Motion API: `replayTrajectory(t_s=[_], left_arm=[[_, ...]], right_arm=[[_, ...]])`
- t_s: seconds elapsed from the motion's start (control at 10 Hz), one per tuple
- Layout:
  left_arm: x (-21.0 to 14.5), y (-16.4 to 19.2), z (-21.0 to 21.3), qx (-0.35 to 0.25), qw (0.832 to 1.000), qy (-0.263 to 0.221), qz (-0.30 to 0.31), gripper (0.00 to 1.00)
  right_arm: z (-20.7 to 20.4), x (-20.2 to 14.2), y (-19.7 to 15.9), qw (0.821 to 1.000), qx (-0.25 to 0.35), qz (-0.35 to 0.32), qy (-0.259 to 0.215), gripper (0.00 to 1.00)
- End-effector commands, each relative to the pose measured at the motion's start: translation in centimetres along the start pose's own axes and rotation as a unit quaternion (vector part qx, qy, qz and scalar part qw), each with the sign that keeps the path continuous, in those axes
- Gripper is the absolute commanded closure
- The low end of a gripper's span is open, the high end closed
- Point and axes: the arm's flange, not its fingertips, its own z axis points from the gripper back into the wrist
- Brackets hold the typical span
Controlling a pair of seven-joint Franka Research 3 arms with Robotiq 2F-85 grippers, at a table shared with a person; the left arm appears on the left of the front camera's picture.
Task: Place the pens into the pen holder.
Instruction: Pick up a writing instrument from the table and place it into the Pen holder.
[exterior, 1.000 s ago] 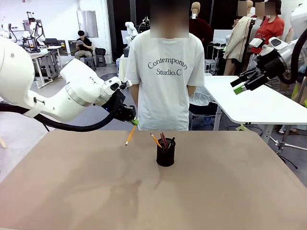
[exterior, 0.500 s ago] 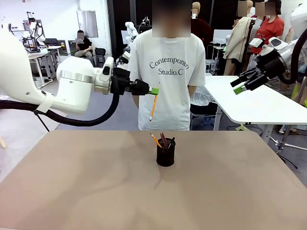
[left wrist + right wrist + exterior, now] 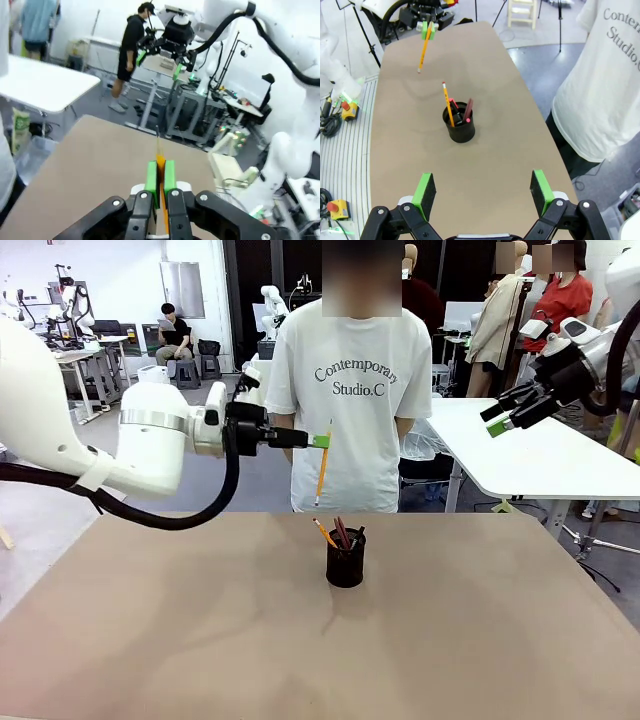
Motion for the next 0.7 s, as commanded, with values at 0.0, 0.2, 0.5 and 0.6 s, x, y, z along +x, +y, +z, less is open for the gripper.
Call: replayTrajectory(t_s=[0.0, 0.2, 0.5, 0.6], left_arm=[[-1.9, -0.7, -1.6, 0.044, 0.996, -0.028, -0.076, 1.00], [-3.0, -0.1, -3.0, 0.118, 0.986, -0.061, -0.103, 1.00], [-3.4, 1.5, -3.4, 0.106, 0.990, -0.087, -0.037, 1.00], [-3.3, 0.7, -3.3, 0.123, 0.987, -0.055, -0.083, 1.00]], right_arm=[[0.0, 0.3, 0.1, 1.000, -0.004, -0.006, -0.001, 0.00], [0.0, 0.3, 0.1, 1.000, -0.004, -0.006, -0.001, 0.00], [0.0, 0.3, 0.1, 1.000, -0.004, -0.006, -0.001, 0.00], [0.0, 0.3, 0.1, 1.000, -0.004, -0.006, -0.001, 0.00]])
